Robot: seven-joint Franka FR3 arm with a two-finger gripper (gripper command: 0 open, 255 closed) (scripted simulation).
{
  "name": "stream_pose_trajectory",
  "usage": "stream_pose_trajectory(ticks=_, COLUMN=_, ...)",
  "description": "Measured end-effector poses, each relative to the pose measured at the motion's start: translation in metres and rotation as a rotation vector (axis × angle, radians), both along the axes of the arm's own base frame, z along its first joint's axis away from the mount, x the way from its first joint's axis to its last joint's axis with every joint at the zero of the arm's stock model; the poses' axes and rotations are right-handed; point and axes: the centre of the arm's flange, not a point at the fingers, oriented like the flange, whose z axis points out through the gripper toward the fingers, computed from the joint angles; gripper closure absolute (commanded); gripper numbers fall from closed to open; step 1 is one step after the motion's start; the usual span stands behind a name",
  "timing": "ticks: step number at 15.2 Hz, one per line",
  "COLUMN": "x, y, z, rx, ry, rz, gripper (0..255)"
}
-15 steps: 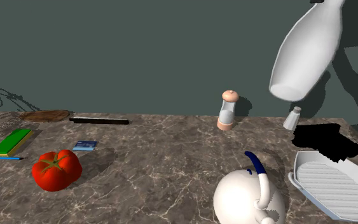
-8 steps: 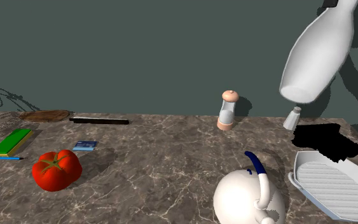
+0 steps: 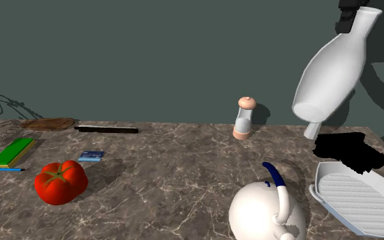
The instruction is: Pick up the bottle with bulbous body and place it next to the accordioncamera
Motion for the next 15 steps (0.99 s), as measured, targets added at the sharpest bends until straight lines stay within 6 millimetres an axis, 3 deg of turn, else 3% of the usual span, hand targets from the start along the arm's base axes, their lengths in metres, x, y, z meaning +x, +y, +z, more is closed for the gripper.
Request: stream_pose_trajectory(ticks=15, x=0.001, y=0.0, z=-0.081, rx=0.0, ry=0.0, rz=0.0, gripper=255)
